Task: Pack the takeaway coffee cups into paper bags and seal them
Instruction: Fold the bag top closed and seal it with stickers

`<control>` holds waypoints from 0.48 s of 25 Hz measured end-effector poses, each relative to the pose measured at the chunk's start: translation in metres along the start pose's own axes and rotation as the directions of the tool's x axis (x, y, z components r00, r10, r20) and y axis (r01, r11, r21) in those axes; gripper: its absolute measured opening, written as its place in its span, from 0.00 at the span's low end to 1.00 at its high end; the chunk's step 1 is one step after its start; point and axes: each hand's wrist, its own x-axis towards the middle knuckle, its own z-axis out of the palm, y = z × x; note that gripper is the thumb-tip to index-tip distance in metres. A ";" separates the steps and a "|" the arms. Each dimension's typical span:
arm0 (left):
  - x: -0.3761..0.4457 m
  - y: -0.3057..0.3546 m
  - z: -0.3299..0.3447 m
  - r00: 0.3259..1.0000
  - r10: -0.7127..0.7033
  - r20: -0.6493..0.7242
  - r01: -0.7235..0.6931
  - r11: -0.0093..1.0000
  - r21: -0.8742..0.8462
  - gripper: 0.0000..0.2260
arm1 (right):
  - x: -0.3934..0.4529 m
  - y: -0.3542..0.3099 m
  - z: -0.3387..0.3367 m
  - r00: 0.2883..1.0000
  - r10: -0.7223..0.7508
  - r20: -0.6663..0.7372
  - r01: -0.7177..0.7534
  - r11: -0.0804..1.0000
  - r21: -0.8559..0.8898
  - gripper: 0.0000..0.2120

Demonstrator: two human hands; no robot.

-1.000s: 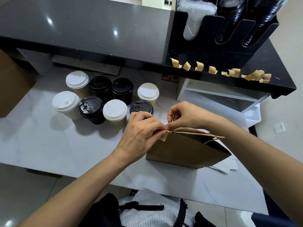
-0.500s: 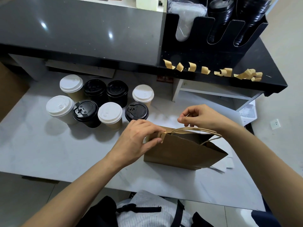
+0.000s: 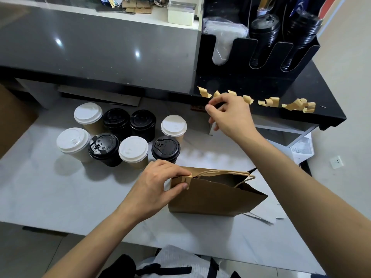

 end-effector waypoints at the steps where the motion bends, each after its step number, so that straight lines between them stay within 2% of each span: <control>1: -0.001 -0.001 -0.003 1.000 -0.006 -0.006 0.006 1.000 0.004 0.11 | 0.007 -0.005 0.006 1.000 0.002 -0.017 -0.002 1.000 -0.005 0.09; 3: -0.003 -0.002 -0.007 1.000 -0.024 -0.017 0.024 1.000 0.008 0.12 | 0.021 -0.011 0.016 0.999 0.039 -0.029 -0.039 0.999 -0.015 0.17; 5: -0.005 -0.004 -0.011 0.999 -0.042 -0.025 0.042 0.999 0.011 0.12 | 0.033 -0.013 0.023 0.994 0.105 -0.031 -0.105 0.994 -0.006 0.20; 8: -0.009 -0.008 -0.014 0.998 -0.053 -0.038 0.054 0.998 0.019 0.13 | 0.044 -0.013 0.026 0.987 0.161 -0.013 -0.161 0.987 0.029 0.14; 12: -0.012 -0.009 -0.018 0.996 -0.071 -0.049 0.072 0.997 0.014 0.14 | 0.047 -0.013 0.026 0.989 0.151 -0.012 -0.149 0.986 0.071 0.06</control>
